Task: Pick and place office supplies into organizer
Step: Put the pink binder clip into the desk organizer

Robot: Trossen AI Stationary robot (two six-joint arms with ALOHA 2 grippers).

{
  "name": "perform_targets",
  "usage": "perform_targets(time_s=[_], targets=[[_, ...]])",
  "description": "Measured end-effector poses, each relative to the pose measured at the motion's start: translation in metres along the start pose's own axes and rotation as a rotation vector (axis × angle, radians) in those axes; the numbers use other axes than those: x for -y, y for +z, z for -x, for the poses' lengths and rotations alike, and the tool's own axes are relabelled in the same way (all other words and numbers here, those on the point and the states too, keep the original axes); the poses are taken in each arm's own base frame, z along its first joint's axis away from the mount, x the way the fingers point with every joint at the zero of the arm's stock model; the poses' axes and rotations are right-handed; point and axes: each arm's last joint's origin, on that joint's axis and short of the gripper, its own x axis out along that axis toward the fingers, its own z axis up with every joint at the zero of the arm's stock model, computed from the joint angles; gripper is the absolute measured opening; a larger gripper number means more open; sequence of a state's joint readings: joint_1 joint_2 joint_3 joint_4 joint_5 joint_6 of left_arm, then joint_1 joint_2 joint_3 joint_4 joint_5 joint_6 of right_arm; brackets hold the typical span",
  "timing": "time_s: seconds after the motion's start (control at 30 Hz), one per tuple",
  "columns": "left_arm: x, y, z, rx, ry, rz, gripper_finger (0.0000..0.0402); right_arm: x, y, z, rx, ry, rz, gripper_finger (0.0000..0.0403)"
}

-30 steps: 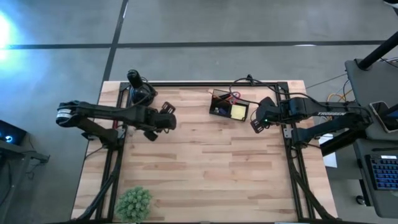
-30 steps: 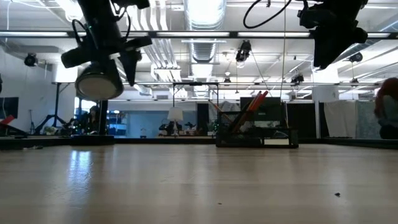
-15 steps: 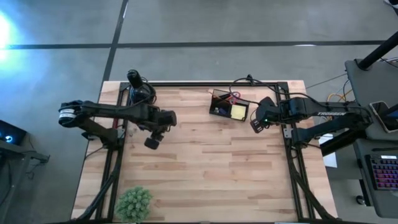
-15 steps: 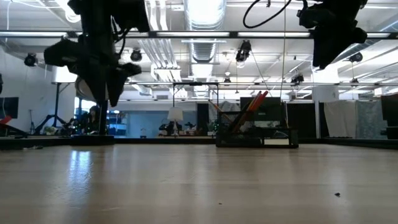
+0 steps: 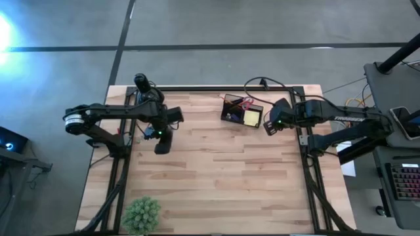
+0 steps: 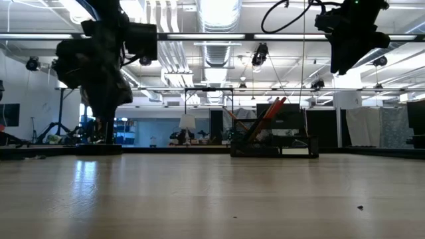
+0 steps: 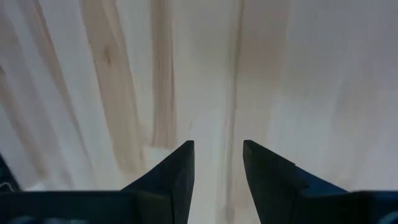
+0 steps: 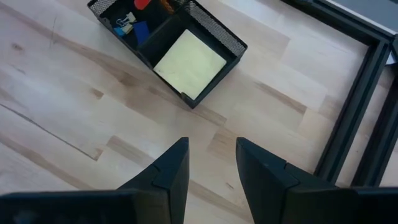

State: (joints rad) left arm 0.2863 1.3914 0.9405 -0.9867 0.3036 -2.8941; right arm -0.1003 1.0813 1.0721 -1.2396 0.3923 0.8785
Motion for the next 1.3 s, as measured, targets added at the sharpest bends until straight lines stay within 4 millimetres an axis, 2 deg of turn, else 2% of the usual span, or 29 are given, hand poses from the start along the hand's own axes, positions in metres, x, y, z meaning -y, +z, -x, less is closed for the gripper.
perform_targets(time_s=[0.2,0.43,0.6,0.8,0.9,1.03,1.3], targets=[[0.001,0.022,0.000,0.242,-0.114,0.056,0.0122,0.004,0.005,-0.003,0.000,-0.018,-0.036,0.0123],[-0.003,0.042,0.001,0.451,-0.112,0.092,0.0122,0.005,0.005,-0.003,0.000,-0.019,-0.041,0.0123],[-0.005,0.056,-0.014,0.493,0.003,0.132,0.0122,0.005,0.006,-0.003,0.001,-0.018,-0.042,0.0123],[-0.005,0.071,-0.028,0.541,0.046,0.156,0.0122,0.005,0.006,-0.003,0.002,-0.016,-0.043,0.0123],[-0.006,0.076,-0.035,0.541,0.084,0.222,0.0122,0.004,0.006,-0.003,0.007,-0.011,-0.046,0.0123],[-0.006,0.080,-0.040,0.549,0.086,0.282,0.0122,0.004,0.006,-0.003,0.010,-0.008,-0.048,0.0123],[0.000,0.084,-0.061,0.572,0.085,0.284,0.0122,0.004,0.007,-0.003,0.011,-0.007,-0.048,0.0123]])
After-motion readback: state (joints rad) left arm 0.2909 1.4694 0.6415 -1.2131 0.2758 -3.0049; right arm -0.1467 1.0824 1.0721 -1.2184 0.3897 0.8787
